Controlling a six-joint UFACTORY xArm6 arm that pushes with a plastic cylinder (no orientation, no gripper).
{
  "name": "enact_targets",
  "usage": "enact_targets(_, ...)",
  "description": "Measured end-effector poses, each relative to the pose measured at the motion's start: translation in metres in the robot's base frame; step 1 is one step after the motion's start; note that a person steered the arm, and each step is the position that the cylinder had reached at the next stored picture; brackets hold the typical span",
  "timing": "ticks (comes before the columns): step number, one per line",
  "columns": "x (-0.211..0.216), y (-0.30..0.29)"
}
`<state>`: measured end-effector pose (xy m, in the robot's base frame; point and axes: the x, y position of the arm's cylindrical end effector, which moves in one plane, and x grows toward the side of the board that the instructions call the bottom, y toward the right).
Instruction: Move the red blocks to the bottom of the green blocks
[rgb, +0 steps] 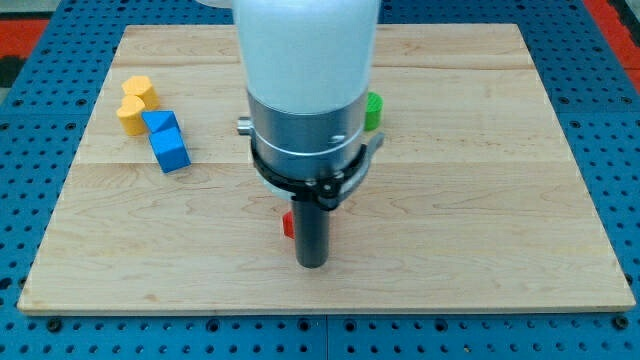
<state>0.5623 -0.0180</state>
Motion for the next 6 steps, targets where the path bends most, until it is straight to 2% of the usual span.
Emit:
enact_targets(2, -0.048, -0.005)
enact_targets(5, -0.097, -0.023)
enact_targets(6, -0.100, -0.029)
